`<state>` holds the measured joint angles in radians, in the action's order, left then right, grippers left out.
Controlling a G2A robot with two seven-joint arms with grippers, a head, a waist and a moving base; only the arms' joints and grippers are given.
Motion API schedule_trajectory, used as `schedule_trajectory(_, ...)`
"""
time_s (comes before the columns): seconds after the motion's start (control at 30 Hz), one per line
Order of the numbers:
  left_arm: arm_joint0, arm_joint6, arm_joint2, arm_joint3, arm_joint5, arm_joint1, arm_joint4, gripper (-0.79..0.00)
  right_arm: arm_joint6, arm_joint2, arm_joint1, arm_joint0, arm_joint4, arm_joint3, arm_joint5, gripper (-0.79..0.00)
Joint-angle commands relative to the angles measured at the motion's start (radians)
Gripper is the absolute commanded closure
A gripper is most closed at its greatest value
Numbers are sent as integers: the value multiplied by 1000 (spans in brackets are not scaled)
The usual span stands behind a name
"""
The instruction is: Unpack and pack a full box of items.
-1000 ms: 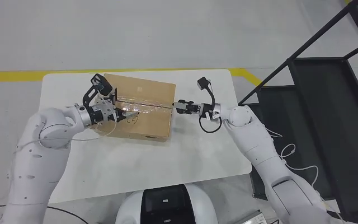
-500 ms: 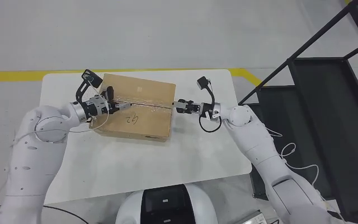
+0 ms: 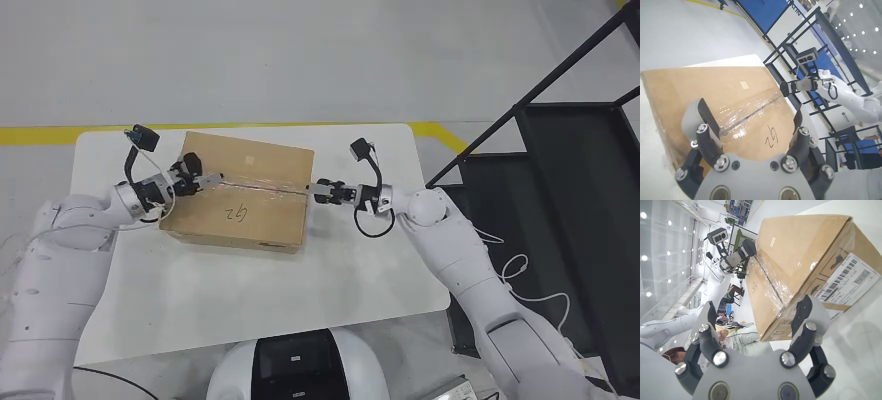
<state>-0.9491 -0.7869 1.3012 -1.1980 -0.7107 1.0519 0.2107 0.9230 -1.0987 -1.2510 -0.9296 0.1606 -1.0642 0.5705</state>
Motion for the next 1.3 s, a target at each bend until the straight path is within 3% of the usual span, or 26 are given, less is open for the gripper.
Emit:
schedule_trajectory(0.0, 7, -15, -5, 24, 1, 1, -58, -785, -1, 2, 0, 0, 0, 0, 0, -785)
schedule_trajectory(0.7, 88, -232, -20, 229, 32, 3, -479, -785, -12, 17, 5, -3, -8, -16, -5, -785)
schedule_trajectory(1.27, 137, -303, -24, 346, 6, 3, -593, -785, -25, 28, 9, -3, -24, -31, -13, -785)
